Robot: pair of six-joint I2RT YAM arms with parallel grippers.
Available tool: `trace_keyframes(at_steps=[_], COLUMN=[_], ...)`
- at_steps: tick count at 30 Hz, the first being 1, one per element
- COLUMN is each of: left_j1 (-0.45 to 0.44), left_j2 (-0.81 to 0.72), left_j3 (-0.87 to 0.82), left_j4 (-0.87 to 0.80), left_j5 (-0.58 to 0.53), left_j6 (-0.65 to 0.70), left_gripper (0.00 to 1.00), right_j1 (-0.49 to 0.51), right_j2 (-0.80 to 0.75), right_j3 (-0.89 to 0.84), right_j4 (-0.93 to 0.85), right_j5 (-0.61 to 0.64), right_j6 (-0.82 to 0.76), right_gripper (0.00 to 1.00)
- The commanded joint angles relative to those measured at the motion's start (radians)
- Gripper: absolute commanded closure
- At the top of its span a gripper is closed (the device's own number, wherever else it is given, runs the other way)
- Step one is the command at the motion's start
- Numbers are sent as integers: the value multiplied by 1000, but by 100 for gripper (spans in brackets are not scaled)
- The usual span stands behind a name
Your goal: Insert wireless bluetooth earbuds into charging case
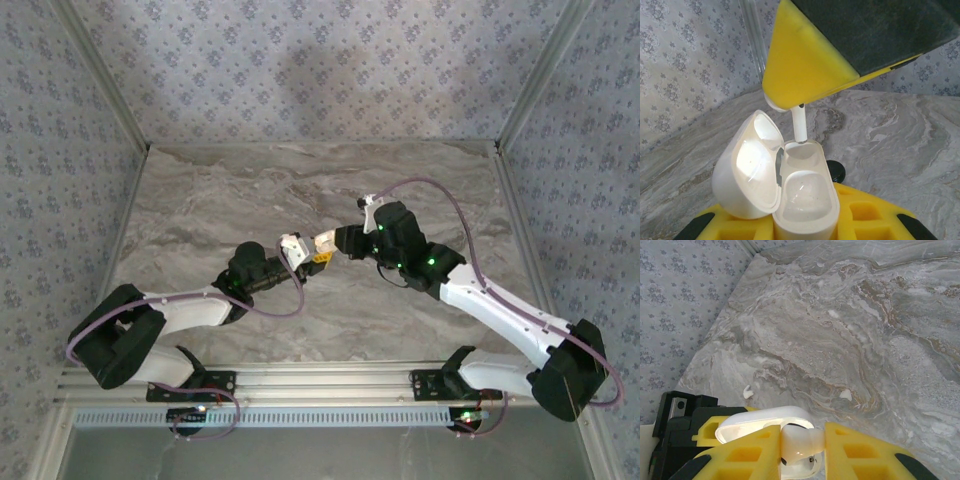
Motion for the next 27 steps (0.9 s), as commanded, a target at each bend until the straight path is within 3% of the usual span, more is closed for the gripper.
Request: trace_keyframes(at_steps=[1, 19, 27], left_j1=[-6, -7, -7], left_j2=[-38, -44, -43], left_j3=[36, 48, 53], left_j4=[60, 72, 64], left_j5=[-11, -17, -19], left_j6=[11, -3, -4], left_gripper=[87, 87, 87], right_j1=[10, 31, 33], right_j2=[6, 24, 28], right_j3=[-6, -4, 5], right_j4=[0, -28, -27], right_j5=[17, 48, 16], right_j6=[-24, -56, -62], right_gripper=[74, 74, 67])
